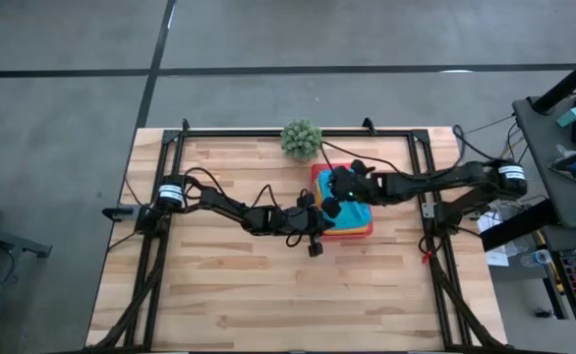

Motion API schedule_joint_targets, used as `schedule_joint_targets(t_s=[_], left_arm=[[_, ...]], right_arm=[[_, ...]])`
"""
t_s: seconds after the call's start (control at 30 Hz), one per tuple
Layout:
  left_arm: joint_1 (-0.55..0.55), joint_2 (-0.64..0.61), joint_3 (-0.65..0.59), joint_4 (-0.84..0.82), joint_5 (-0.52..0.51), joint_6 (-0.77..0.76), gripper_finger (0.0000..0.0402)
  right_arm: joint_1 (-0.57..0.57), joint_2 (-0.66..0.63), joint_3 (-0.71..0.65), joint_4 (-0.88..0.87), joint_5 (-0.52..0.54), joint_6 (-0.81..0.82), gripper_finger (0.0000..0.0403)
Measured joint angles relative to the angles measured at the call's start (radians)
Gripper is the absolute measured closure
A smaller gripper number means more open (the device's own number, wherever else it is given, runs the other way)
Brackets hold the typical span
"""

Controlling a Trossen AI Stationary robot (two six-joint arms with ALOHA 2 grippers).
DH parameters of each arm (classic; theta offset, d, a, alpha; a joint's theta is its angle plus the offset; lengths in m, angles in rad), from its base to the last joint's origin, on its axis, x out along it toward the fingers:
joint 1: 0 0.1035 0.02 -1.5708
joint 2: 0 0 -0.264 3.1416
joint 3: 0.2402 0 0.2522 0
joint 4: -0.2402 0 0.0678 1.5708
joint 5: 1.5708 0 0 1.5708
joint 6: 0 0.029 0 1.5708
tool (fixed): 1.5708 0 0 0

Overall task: Fold microfiber towels
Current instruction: Put the blue towel into the red bin

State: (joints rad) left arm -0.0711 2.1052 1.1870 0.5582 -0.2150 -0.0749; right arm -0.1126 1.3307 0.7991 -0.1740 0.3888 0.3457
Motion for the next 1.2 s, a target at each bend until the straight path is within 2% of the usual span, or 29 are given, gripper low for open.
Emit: schedule_joint_targets(t_s=[0.07,0.33,0.57,0.73,0.87,1.0,1.2], left_arm=[[0.000,0.000,0.000,-0.006,0.000,-0.008,0.0401],[0.002,-0.002,0.000,-0.024,-0.001,-0.046,0.0401],[0.002,-0.002,-0.001,-0.026,-0.001,-0.050,0.0401],[0.000,-0.010,-0.001,-0.032,0.001,-0.052,0.0401],[-0.003,-0.025,-0.001,-0.039,0.004,-0.053,0.0401],[-0.003,-0.043,-0.001,-0.028,0.005,-0.052,0.0401],[0.005,-0.044,0.003,-0.024,0.004,-0.051,0.0401]], right_arm=[[-0.028,0.038,-0.002,0.039,-0.050,-0.021,0.0394],[-0.098,0.153,-0.004,0.063,-0.082,-0.075,0.0394],[-0.107,0.164,-0.004,0.099,-0.102,-0.094,0.0394],[-0.103,0.094,-0.003,0.075,-0.106,-0.072,0.0394],[-0.096,0.001,-0.003,-0.010,-0.139,-0.016,0.0394],[-0.076,-0.111,-0.003,-0.128,-0.202,0.065,0.0394],[-0.020,-0.243,-0.004,-0.337,-0.237,0.221,0.0394]])
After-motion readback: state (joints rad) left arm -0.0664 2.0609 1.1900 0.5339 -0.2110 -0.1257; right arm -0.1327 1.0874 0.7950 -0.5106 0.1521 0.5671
